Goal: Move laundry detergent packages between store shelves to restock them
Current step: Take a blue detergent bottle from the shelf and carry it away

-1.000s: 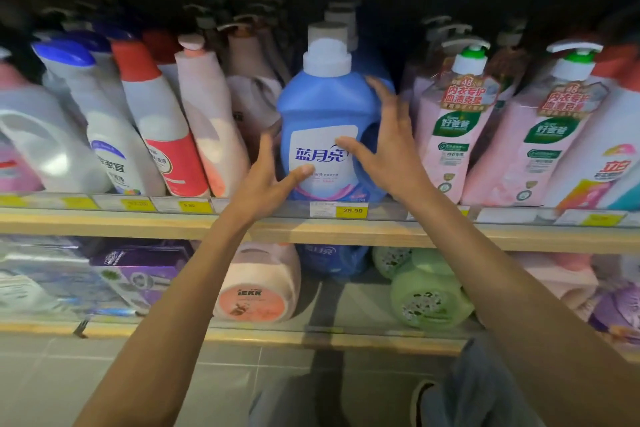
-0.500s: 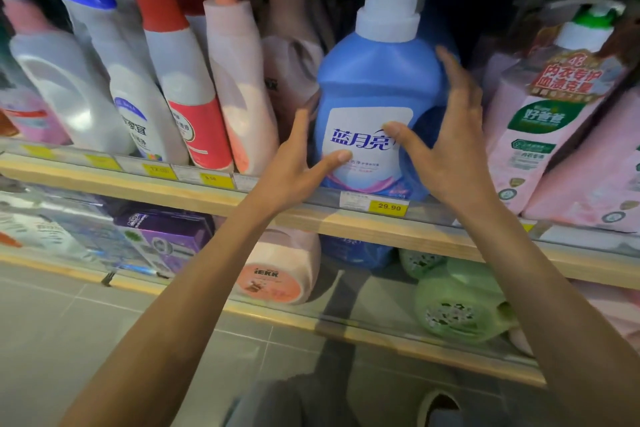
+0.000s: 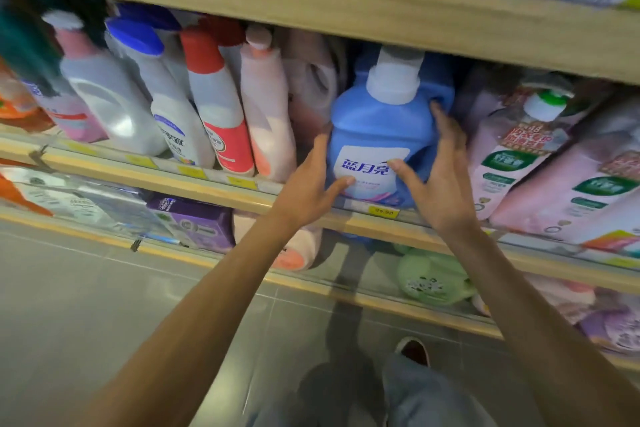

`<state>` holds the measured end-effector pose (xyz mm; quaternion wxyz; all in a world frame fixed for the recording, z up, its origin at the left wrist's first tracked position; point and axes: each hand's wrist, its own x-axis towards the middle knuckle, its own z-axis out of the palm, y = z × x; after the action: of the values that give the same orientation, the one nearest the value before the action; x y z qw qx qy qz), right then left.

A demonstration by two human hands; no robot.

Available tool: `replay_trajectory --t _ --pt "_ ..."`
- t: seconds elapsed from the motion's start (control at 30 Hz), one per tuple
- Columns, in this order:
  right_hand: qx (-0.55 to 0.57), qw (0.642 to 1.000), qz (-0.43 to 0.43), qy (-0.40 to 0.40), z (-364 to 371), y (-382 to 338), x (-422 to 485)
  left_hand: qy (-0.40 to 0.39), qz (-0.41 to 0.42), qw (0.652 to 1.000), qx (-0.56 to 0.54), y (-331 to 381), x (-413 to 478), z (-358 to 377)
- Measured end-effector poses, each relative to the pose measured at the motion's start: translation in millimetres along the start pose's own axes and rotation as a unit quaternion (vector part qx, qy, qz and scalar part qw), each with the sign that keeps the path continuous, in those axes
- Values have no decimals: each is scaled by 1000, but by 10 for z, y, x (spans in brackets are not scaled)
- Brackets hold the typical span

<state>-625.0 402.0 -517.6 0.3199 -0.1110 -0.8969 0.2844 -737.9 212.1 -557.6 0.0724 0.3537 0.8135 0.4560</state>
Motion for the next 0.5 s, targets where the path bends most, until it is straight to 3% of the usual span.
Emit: replay_trajectory --t 0.27,0.4,0.5 --pt "-49 985 81 -143 -452 -297 -245 -59 -24 995 83 329 -325 -335" --pt "-182 954 105 -215 -810 -536 -345 -68 -35 977 201 762 -461 -698" --pt "-268 918 110 -269 -1092 -826 -312 -112 -72 940 313 1192 -509 -945"
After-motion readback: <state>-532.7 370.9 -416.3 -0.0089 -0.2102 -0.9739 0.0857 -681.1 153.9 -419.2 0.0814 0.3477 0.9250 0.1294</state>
